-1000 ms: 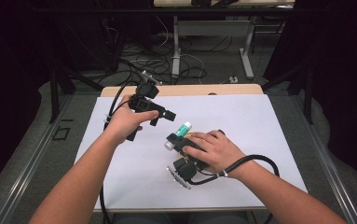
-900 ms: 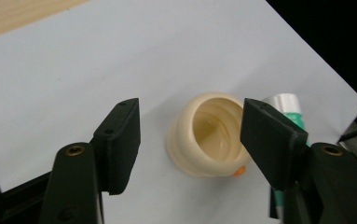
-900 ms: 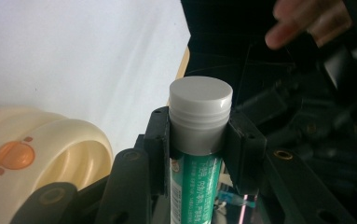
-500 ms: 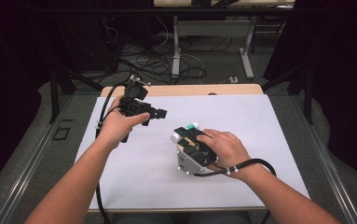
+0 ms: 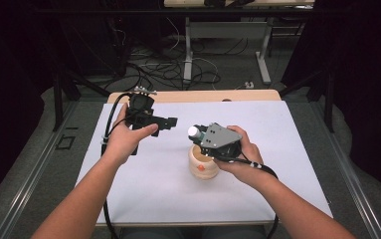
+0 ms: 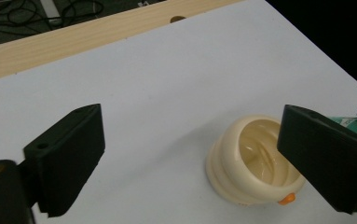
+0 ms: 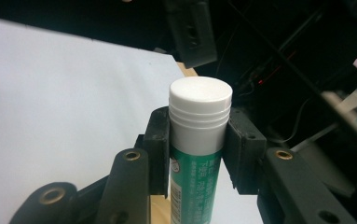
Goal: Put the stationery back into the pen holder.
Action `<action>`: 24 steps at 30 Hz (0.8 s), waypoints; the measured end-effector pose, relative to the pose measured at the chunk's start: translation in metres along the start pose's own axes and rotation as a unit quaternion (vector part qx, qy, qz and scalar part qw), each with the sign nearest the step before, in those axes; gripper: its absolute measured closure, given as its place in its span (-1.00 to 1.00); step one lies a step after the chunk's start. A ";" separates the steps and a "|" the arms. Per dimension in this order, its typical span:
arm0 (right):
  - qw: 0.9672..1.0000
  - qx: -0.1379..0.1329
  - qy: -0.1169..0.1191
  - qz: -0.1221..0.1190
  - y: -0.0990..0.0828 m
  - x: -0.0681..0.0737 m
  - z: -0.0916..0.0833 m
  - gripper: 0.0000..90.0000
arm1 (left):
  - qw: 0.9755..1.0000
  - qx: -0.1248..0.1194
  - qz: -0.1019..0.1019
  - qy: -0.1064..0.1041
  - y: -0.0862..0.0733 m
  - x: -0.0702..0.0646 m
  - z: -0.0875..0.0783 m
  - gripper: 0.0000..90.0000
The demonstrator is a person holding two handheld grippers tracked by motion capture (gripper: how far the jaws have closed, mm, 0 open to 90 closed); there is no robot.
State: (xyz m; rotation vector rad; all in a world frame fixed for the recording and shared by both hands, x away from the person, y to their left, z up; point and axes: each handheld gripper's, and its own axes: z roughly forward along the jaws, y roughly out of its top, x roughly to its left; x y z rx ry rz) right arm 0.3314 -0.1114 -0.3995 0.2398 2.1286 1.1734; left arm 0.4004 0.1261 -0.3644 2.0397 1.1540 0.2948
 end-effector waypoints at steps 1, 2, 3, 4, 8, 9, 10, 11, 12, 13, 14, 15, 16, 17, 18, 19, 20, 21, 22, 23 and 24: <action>1.000 -0.003 0.004 0.020 -0.001 -0.002 0.000 0.44 | 1.000 0.001 0.000 -0.001 -0.001 0.000 0.001 -0.89; 0.999 -0.006 0.007 0.042 -0.003 -0.004 0.001 0.44 | 1.000 0.002 -0.003 -0.001 -0.003 0.000 0.001 -0.92; 0.998 -0.009 0.010 0.064 -0.005 -0.005 0.001 0.44 | 1.000 0.004 -0.003 -0.002 -0.004 0.001 0.001 -0.93; 0.996 -0.013 0.012 0.087 -0.007 -0.007 0.002 0.44 | 1.000 0.004 -0.004 -0.002 -0.006 0.001 0.002 -0.93; 0.988 -0.021 0.020 0.153 -0.018 -0.010 0.005 0.44 | 1.000 0.000 -0.011 0.000 -0.010 0.002 0.002 -0.99; 0.986 -0.019 0.022 0.164 -0.022 -0.010 0.006 0.44 | 1.000 -0.003 -0.011 0.001 -0.012 0.002 0.001 -0.99; 0.984 -0.021 0.022 0.176 -0.026 -0.010 0.008 0.44 | 1.000 -0.008 -0.016 0.003 -0.013 0.002 0.001 -0.99; 0.981 -0.018 0.024 0.189 -0.030 -0.010 0.009 0.44 | 1.000 -0.013 -0.018 0.004 -0.014 0.002 0.001 -0.99; 0.979 -0.022 0.023 0.201 -0.035 -0.010 0.010 0.44 | 1.000 -0.017 -0.018 0.006 -0.015 0.003 0.000 -0.99; 0.977 -0.022 0.021 0.213 -0.039 -0.010 0.011 0.44 | 1.000 -0.023 -0.018 0.008 -0.016 0.004 0.000 -0.99; 0.974 -0.020 0.019 0.223 -0.043 -0.010 0.012 0.44 | 0.999 -0.024 -0.018 0.011 -0.017 0.005 0.000 -0.99; 0.973 -0.021 0.019 0.229 -0.046 -0.011 0.014 0.44 | 0.999 -0.029 -0.020 0.013 -0.018 0.005 -0.001 -0.99; 0.971 -0.020 0.020 0.239 -0.049 -0.010 0.015 0.44 | 0.999 -0.034 -0.019 0.016 -0.020 0.006 -0.001 -0.99; 0.969 -0.019 0.021 0.246 -0.053 -0.010 0.016 0.44 | 0.999 -0.037 -0.019 0.018 -0.020 0.006 -0.001 -0.99; 0.968 -0.020 0.021 0.249 -0.055 -0.010 0.017 0.44 | 0.999 -0.039 -0.021 0.018 -0.022 0.007 -0.001 -0.99; 0.967 -0.022 0.021 0.253 -0.058 -0.009 0.019 0.44 | 0.999 -0.040 -0.022 0.020 -0.023 0.007 -0.001 -0.99; 0.967 -0.018 0.023 0.254 -0.060 -0.009 0.020 0.44 | 0.999 -0.039 -0.023 0.017 -0.024 0.008 -0.001 -0.99; 0.967 -0.015 0.024 0.254 -0.062 -0.008 0.021 0.44 | 0.999 -0.036 -0.026 0.011 -0.026 0.009 0.000 -0.99; 0.966 -0.012 0.025 0.257 -0.065 -0.006 0.022 0.44 | 0.999 -0.033 -0.032 0.008 -0.028 0.009 0.001 -0.99; 0.966 -0.009 0.026 0.257 -0.067 -0.005 0.023 0.44 | 0.999 -0.032 -0.032 0.004 -0.029 0.009 0.002 -0.99; 0.965 -0.008 0.027 0.261 -0.068 -0.004 0.024 0.44 | 0.999 -0.032 -0.033 0.002 -0.031 0.009 0.002 -0.99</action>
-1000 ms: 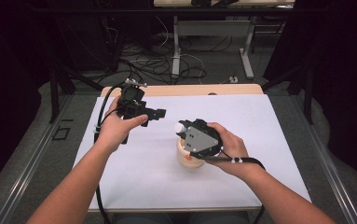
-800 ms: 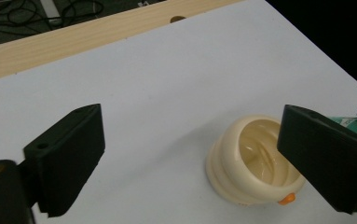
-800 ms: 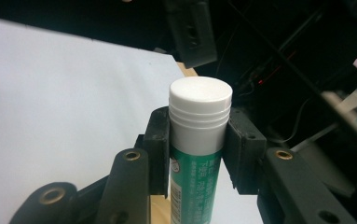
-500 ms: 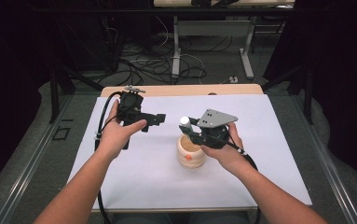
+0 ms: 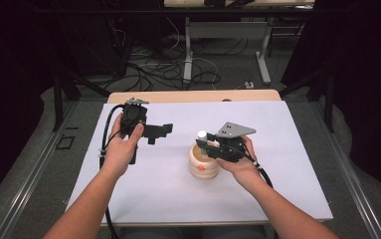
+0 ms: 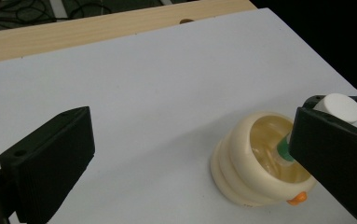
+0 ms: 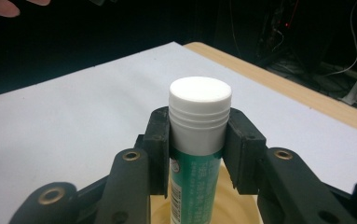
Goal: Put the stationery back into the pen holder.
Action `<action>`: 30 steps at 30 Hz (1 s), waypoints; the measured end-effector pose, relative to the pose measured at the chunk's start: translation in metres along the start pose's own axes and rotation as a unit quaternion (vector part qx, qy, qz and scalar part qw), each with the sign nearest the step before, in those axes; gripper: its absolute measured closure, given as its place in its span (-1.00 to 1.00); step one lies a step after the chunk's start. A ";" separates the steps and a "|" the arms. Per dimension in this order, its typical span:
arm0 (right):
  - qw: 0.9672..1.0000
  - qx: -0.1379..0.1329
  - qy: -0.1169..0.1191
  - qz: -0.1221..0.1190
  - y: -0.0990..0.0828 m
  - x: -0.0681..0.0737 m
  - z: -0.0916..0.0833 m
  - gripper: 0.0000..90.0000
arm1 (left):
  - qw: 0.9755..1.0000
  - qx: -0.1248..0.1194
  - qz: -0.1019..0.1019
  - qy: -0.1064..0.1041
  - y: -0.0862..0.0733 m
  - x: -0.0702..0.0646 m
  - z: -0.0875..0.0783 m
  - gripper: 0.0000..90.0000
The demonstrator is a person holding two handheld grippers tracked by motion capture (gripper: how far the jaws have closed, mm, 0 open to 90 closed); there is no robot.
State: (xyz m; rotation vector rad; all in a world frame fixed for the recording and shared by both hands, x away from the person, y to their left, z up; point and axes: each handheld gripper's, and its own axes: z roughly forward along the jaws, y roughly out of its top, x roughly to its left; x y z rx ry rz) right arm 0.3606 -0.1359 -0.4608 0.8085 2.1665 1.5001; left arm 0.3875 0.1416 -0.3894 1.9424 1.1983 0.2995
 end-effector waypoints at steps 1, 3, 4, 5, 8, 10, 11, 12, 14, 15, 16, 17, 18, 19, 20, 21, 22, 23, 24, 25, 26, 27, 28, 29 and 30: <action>1.000 0.006 0.000 0.000 -0.002 0.000 0.000 0.44 | 1.000 0.002 0.001 0.000 -0.002 0.000 0.000 -0.99; 1.000 0.007 0.002 0.004 -0.005 0.000 0.001 0.44 | 1.000 0.002 0.002 -0.002 -0.006 0.000 0.002 -0.99; 1.000 0.005 0.002 0.005 -0.007 0.000 0.002 0.44 | 1.000 0.005 0.002 -0.001 -0.008 -0.001 0.002 -0.99; 1.000 0.003 0.003 0.007 -0.008 0.000 0.003 0.44 | 1.000 0.004 0.007 -0.002 -0.010 0.000 0.003 -0.99; 1.000 0.010 0.004 0.005 -0.013 -0.001 0.004 0.44 | 1.000 0.003 0.004 0.001 -0.017 -0.001 0.006 -0.99; 1.000 0.012 0.003 0.008 -0.016 0.000 0.005 0.44 | 1.000 0.001 0.003 0.003 -0.020 0.000 0.007 -0.99; 1.000 0.012 0.005 0.006 -0.017 0.000 0.006 0.44 | 1.000 -0.002 0.003 0.003 -0.022 0.000 0.007 -0.99; 1.000 0.015 0.003 0.009 -0.019 0.000 0.006 0.44 | 1.000 -0.002 0.003 0.005 -0.024 0.000 0.007 -0.99; 1.000 0.018 0.006 0.009 -0.022 0.000 0.007 0.44 | 1.000 -0.004 0.000 0.006 -0.028 0.002 0.008 -0.99; 1.000 0.020 0.009 0.010 -0.024 0.000 0.007 0.44 | 1.000 -0.004 -0.003 0.004 -0.029 0.003 0.009 -0.99; 1.000 0.021 0.008 0.010 -0.025 0.000 0.008 0.44 | 1.000 -0.003 -0.007 0.003 -0.031 0.003 0.009 -0.99; 1.000 0.021 0.009 0.014 -0.026 0.001 0.009 0.44 | 1.000 -0.004 -0.005 0.004 -0.033 0.005 0.010 -0.99; 0.999 0.028 0.009 0.013 -0.027 0.001 0.009 0.44 | 1.000 0.001 -0.006 0.001 -0.034 0.006 0.010 -0.99; 1.000 0.025 0.009 0.010 -0.028 0.000 0.010 0.44 | 1.000 0.002 -0.009 0.000 -0.035 0.006 0.010 -0.99; 0.999 0.028 0.009 0.013 -0.029 0.001 0.010 0.44 | 1.000 0.001 -0.011 0.000 -0.036 0.007 0.010 -0.99; 0.999 0.030 0.008 0.014 -0.030 0.001 0.010 0.44 | 1.000 0.000 -0.014 0.000 -0.038 0.007 0.011 -0.99; 1.000 0.029 0.008 0.011 -0.030 0.000 0.011 0.44 | 1.000 0.001 -0.012 0.001 -0.039 0.008 0.011 -0.99; 0.999 0.033 0.007 0.011 -0.031 0.000 0.010 0.44 | 1.000 0.001 -0.013 0.000 -0.040 0.008 0.012 -0.99; 0.999 0.037 0.008 0.009 -0.031 0.000 0.010 0.44 | 1.000 0.002 -0.014 -0.001 -0.041 0.009 0.012 -0.99; 0.999 0.037 0.007 0.010 -0.032 0.000 0.011 0.44 | 1.000 0.000 -0.018 0.000 -0.042 0.009 0.013 -0.99; 0.999 0.038 0.003 0.011 -0.032 0.001 0.011 0.44 | 1.000 0.001 -0.015 0.002 -0.043 0.009 0.013 -0.99; 0.999 0.043 0.007 0.006 -0.033 0.000 0.011 0.44 | 1.000 0.002 -0.015 0.001 -0.044 0.010 0.014 -0.99; 0.999 0.043 0.005 0.008 -0.033 0.000 0.012 0.44 | 1.000 0.003 -0.017 0.000 -0.045 0.010 0.014 -0.99; 0.999 0.044 0.004 0.009 -0.034 0.001 0.012 0.44 | 1.000 0.002 -0.020 -0.001 -0.046 0.010 0.015 -0.99; 0.999 0.054 0.007 0.009 -0.034 0.001 0.012 0.44 | 1.000 0.004 -0.020 -0.001 -0.047 0.010 0.015 -0.99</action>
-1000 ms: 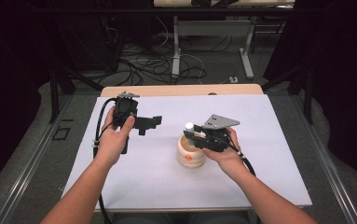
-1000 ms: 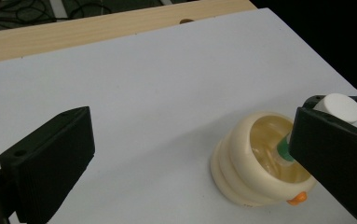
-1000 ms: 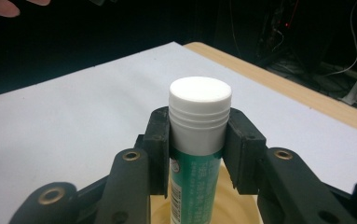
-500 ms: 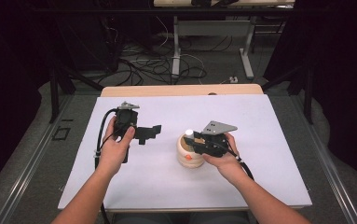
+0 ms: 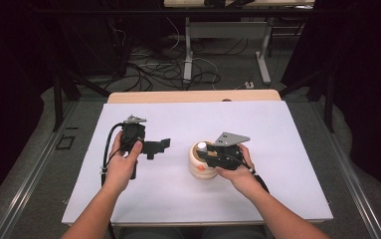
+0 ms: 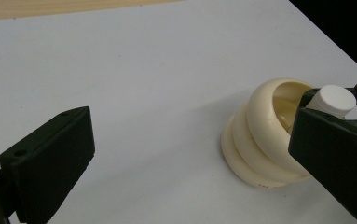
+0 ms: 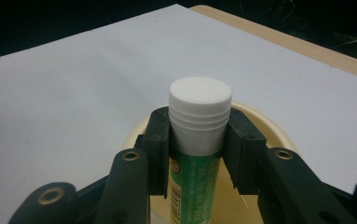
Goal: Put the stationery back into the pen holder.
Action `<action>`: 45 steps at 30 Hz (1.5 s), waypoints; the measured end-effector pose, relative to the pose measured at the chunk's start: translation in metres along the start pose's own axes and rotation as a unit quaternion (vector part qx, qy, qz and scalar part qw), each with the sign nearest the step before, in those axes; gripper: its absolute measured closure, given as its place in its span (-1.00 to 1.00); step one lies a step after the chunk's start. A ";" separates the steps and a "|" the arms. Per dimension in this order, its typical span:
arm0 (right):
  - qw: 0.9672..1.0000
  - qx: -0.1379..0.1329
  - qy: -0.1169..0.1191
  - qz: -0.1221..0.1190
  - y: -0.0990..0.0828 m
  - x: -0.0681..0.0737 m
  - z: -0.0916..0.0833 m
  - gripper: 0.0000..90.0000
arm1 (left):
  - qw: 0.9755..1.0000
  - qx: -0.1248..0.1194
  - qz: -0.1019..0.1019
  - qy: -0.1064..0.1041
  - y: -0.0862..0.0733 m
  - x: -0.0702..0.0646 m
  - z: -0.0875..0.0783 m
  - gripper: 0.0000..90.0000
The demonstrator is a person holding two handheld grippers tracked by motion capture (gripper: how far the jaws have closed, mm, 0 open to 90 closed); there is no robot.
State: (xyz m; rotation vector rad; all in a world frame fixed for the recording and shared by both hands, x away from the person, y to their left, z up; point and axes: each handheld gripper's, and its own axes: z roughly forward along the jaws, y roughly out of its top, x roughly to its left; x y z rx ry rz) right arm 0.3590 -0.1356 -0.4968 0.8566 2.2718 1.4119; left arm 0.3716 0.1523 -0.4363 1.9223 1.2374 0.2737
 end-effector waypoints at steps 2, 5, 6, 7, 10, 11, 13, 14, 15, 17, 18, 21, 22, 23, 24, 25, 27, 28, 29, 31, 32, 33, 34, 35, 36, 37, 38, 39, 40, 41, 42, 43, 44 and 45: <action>1.000 -0.001 -0.001 -0.007 -0.001 0.000 0.002 0.44 | 1.000 0.001 -0.001 -0.001 -0.001 0.000 0.001 -0.99; 1.000 0.006 -0.004 -0.007 -0.002 0.000 0.002 0.43 | 1.000 0.000 -0.003 -0.001 -0.003 0.001 0.001 -0.99; 1.000 0.009 -0.004 -0.008 -0.002 0.000 0.002 0.43 | 1.000 0.000 -0.004 -0.001 -0.003 0.001 0.001 -0.99; 1.000 0.014 -0.004 -0.007 -0.002 0.001 0.002 0.43 | 1.000 0.000 -0.004 0.000 -0.003 0.001 0.001 -0.99; 1.000 0.015 -0.006 -0.012 -0.002 0.000 0.003 0.43 | 1.000 -0.001 -0.003 -0.001 -0.003 0.002 0.001 -0.99; 1.000 0.017 -0.007 -0.011 -0.002 0.001 0.002 0.43 | 1.000 0.000 -0.003 0.000 -0.003 0.002 0.001 -0.99; 1.000 0.020 -0.005 -0.015 -0.002 0.001 0.002 0.43 | 1.000 -0.001 -0.004 0.000 -0.003 0.002 0.001 -0.99; 0.999 0.027 -0.005 -0.017 -0.002 0.001 0.001 0.43 | 1.000 -0.001 -0.004 0.000 -0.003 0.002 0.000 -0.99; 0.999 0.027 -0.004 -0.017 -0.002 0.001 0.001 0.42 | 1.000 0.000 -0.004 0.000 -0.003 0.002 0.000 -0.99; 1.000 0.027 -0.003 -0.016 -0.002 0.001 0.002 0.40 | 1.000 0.000 -0.004 0.000 -0.003 0.002 0.000 -0.99; 1.000 0.026 -0.004 -0.015 -0.002 0.001 0.002 0.40 | 1.000 0.000 -0.004 0.000 -0.003 0.002 0.000 -0.99; 1.000 0.012 -0.006 -0.015 0.000 0.002 0.000 0.34 | 1.000 0.000 -0.004 0.000 -0.004 0.002 0.000 -0.99; 1.000 0.009 -0.008 -0.014 0.002 0.002 -0.001 0.30 | 1.000 0.000 -0.004 0.001 -0.004 0.003 0.000 -0.99; 1.000 0.006 -0.010 -0.016 0.003 0.002 -0.003 0.27 | 1.000 0.000 -0.004 0.001 -0.004 0.003 0.000 -0.99; 1.000 0.008 -0.009 -0.015 0.005 0.002 -0.004 0.23 | 1.000 0.000 -0.002 0.001 -0.004 0.004 -0.001 -0.99; 1.000 0.007 -0.009 -0.016 0.006 0.001 -0.006 0.18 | 1.000 0.000 -0.002 0.001 -0.004 0.004 -0.001 -0.99; 1.000 -0.001 -0.011 -0.010 0.008 0.001 -0.007 0.02 | 1.000 -0.001 -0.003 0.003 -0.004 0.004 -0.001 -0.99; 1.000 -0.002 -0.012 -0.005 0.008 0.000 -0.008 -0.09 | 1.000 -0.001 -0.003 0.002 -0.004 0.005 -0.002 -0.99; 1.000 -0.012 -0.014 -0.004 0.009 -0.001 -0.008 -0.23 | 1.000 -0.003 -0.007 0.001 -0.005 0.005 -0.002 -0.99; 1.000 -0.013 -0.020 0.004 0.010 -0.002 -0.012 -0.32 | 1.000 -0.002 -0.003 0.003 -0.005 0.006 -0.003 -0.99; 1.000 -0.015 -0.025 0.009 0.011 -0.003 -0.013 -0.38 | 1.000 -0.005 -0.008 0.002 -0.005 0.006 -0.003 -0.99; 0.999 -0.017 -0.027 0.009 0.012 -0.004 -0.015 -0.42 | 1.000 -0.005 -0.005 0.004 -0.005 0.007 -0.004 -0.99; 0.999 -0.016 -0.028 0.013 0.013 -0.004 -0.017 -0.43 | 1.000 -0.005 -0.005 0.004 -0.005 0.007 -0.004 -0.99; 0.999 -0.016 -0.028 0.016 0.014 -0.005 -0.018 -0.45 | 1.000 -0.006 -0.009 0.003 -0.005 0.007 -0.004 -0.99; 0.999 -0.014 -0.030 0.018 0.015 -0.005 -0.021 -0.47 | 1.000 -0.007 -0.006 0.005 -0.005 0.008 -0.005 -0.99; 0.999 -0.015 -0.033 0.017 0.016 -0.006 -0.022 -0.50 | 1.000 -0.005 -0.009 0.004 -0.005 0.008 -0.006 -0.99; 0.999 -0.013 -0.038 0.018 0.016 -0.006 -0.025 -0.54 | 1.000 -0.009 -0.009 0.005 -0.006 0.009 -0.006 -0.99; 0.999 -0.014 -0.045 0.020 0.017 -0.006 -0.027 -0.58 | 1.000 -0.010 -0.010 0.006 -0.006 0.009 -0.007 -0.99; 0.999 -0.007 -0.049 0.018 0.018 -0.007 -0.030 -0.61 | 1.000 -0.009 -0.010 0.006 -0.006 0.009 -0.007 -0.99; 0.998 -0.014 -0.055 0.018 0.018 -0.007 -0.031 -0.64 | 1.000 -0.011 -0.010 0.007 -0.007 0.009 -0.008 -0.99; 0.998 -0.006 -0.059 0.013 0.019 -0.008 -0.034 -0.66 | 1.000 -0.010 -0.009 0.007 -0.007 0.010 -0.009 -0.99; 0.998 -0.008 -0.068 0.013 0.019 -0.009 -0.036 -0.66 | 1.000 -0.011 -0.010 0.006 -0.008 0.010 -0.010 -0.99; 0.997 -0.004 -0.074 0.013 0.020 -0.010 -0.039 -0.67 | 1.000 -0.014 -0.009 0.007 -0.008 0.011 -0.011 -0.99; 0.997 0.000 -0.081 0.011 0.020 -0.011 -0.042 -0.67 | 1.000 -0.013 -0.010 0.008 -0.009 0.012 -0.014 -0.99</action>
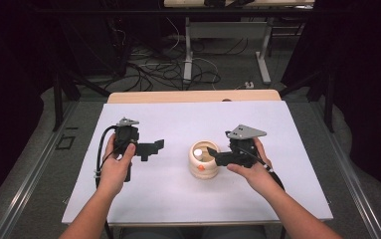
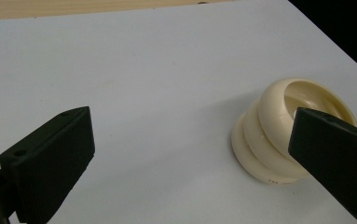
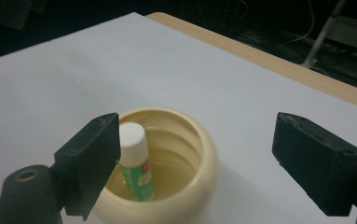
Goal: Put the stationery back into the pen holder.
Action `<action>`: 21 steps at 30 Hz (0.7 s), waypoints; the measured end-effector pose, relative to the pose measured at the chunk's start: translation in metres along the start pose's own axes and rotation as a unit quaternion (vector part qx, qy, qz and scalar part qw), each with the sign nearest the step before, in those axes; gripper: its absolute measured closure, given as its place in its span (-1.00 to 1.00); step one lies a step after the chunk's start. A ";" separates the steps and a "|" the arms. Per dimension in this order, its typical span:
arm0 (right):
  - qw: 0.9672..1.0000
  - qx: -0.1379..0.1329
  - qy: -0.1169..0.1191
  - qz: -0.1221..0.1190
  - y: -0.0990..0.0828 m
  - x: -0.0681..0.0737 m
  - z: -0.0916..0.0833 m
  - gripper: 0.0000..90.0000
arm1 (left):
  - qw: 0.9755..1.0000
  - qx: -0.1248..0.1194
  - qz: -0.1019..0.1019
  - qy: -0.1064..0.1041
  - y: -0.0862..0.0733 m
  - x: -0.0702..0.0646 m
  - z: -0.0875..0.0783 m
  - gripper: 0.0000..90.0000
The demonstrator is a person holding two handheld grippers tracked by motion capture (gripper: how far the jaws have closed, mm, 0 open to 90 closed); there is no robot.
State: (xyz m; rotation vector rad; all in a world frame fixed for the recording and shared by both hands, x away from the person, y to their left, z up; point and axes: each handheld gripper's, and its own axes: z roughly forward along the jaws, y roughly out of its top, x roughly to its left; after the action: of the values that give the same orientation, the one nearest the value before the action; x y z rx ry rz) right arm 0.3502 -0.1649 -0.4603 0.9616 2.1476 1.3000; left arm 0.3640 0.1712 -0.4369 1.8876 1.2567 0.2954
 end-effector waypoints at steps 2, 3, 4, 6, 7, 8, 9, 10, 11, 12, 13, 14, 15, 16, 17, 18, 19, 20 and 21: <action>1.000 0.003 -0.019 -0.006 0.000 -0.003 -0.006 -0.67 | 1.000 -0.004 0.000 0.001 -0.002 0.002 -0.003 -0.99; 1.000 0.005 -0.026 -0.008 0.000 -0.005 -0.009 -0.67 | 1.000 -0.005 -0.001 0.003 -0.003 0.003 -0.005 -0.99; 0.999 0.005 -0.034 -0.007 -0.001 -0.007 -0.012 -0.67 | 1.000 -0.007 -0.002 0.003 -0.004 0.004 -0.007 -0.99; 0.999 0.007 -0.042 -0.003 -0.003 -0.011 -0.018 -0.68 | 1.000 -0.010 -0.006 0.002 -0.008 0.006 -0.011 -0.99; 0.999 0.010 -0.047 0.000 -0.004 -0.013 -0.021 -0.69 | 1.000 -0.010 -0.009 0.002 -0.009 0.007 -0.013 -0.99; 0.999 0.011 -0.052 0.005 -0.005 -0.016 -0.024 -0.71 | 1.000 -0.016 -0.008 0.005 -0.011 0.009 -0.015 -0.99; 0.998 0.013 -0.054 0.009 -0.006 -0.018 -0.027 -0.74 | 1.000 -0.017 -0.009 0.006 -0.013 0.010 -0.017 -0.99; 0.998 0.016 -0.055 0.015 -0.008 -0.020 -0.029 -0.77 | 1.000 -0.023 -0.014 0.005 -0.016 0.011 -0.018 -0.99; 0.998 0.019 -0.056 0.021 -0.010 -0.023 -0.032 -0.80 | 1.000 -0.022 -0.015 0.007 -0.018 0.013 -0.020 -0.99; 0.998 0.021 -0.056 0.021 -0.012 -0.025 -0.033 -0.83 | 0.999 -0.026 -0.018 0.007 -0.020 0.015 -0.022 -0.99; 0.998 0.023 -0.060 0.021 -0.014 -0.027 -0.035 -0.87 | 0.999 -0.026 -0.017 0.007 -0.023 0.017 -0.023 -0.99; 0.997 0.027 -0.061 0.024 -0.016 -0.029 -0.037 -0.91 | 0.999 -0.029 -0.021 0.008 -0.025 0.018 -0.025 -0.99; 0.997 0.027 -0.066 0.025 -0.019 -0.031 -0.038 -0.96 | 0.999 -0.030 -0.024 0.009 -0.028 0.021 -0.026 -0.99; 0.997 0.030 -0.069 0.031 -0.022 -0.034 -0.040 -1.00 | 0.999 -0.030 -0.025 0.010 -0.031 0.023 -0.028 -0.99; 0.996 0.032 -0.069 0.037 -0.025 -0.035 -0.041 -1.00 | 0.999 -0.029 -0.026 0.011 -0.032 0.024 -0.029 -0.99; 0.996 0.031 -0.071 0.040 -0.028 -0.037 -0.042 -1.00 | 0.999 -0.032 -0.030 0.012 -0.034 0.026 -0.031 -0.99; 0.996 0.032 -0.073 0.043 -0.031 -0.038 -0.044 -1.00 | 0.999 -0.034 -0.031 0.014 -0.036 0.028 -0.033 -0.99; 0.996 0.032 -0.075 0.048 -0.034 -0.040 -0.045 -1.00 | 0.999 -0.038 -0.034 0.013 -0.037 0.029 -0.035 -0.99; 0.995 0.034 -0.076 0.053 -0.037 -0.042 -0.047 -1.00 | 0.999 -0.040 -0.034 0.013 -0.039 0.030 -0.037 -0.99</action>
State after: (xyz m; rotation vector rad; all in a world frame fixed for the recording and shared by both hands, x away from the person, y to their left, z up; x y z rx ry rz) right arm 0.3338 -0.2352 -0.4713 1.1768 2.0605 1.1680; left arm 0.3311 0.2214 -0.4495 1.7756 1.3054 0.3309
